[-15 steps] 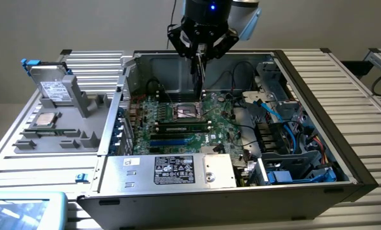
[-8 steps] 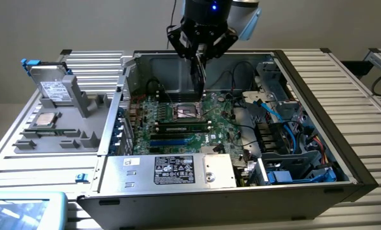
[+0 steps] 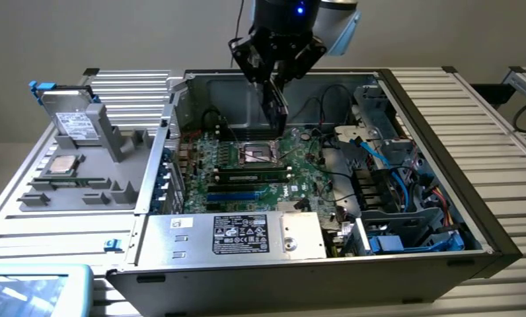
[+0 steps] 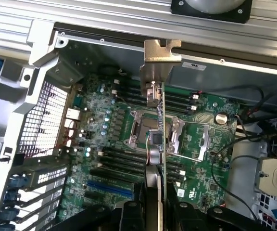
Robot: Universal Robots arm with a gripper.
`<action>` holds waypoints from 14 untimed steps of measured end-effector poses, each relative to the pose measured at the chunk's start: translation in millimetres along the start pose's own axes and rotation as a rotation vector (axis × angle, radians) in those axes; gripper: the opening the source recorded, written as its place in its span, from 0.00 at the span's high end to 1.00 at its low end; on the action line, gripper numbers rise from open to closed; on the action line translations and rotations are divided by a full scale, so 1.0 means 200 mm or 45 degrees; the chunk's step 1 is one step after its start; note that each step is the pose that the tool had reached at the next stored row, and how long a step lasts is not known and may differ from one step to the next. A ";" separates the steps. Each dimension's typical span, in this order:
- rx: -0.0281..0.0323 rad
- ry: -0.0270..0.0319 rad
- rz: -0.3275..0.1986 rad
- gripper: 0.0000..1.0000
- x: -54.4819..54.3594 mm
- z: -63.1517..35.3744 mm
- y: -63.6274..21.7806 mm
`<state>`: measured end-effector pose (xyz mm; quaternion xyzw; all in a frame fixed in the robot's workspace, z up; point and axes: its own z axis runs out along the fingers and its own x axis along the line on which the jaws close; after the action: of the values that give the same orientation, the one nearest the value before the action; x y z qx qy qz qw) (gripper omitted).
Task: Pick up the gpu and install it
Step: 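Insert the gpu into the slot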
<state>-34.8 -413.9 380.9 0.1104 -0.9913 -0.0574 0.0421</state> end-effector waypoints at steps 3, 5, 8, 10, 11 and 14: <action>0.0047 0.0082 -0.068 0.72 0.00 0.001 0.000; 0.0080 0.0137 -0.115 0.72 0.00 0.002 0.000; 0.0131 0.0216 -0.184 0.72 0.00 0.004 -0.001; 0.0164 0.0264 -0.230 0.72 0.00 0.005 -0.001; 0.0182 0.0289 -0.252 0.72 0.00 0.005 -0.001; 0.0238 0.0355 -0.322 0.72 0.00 0.006 -0.001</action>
<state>-34.8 -413.9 379.7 0.2357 -0.9693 -0.0514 0.0472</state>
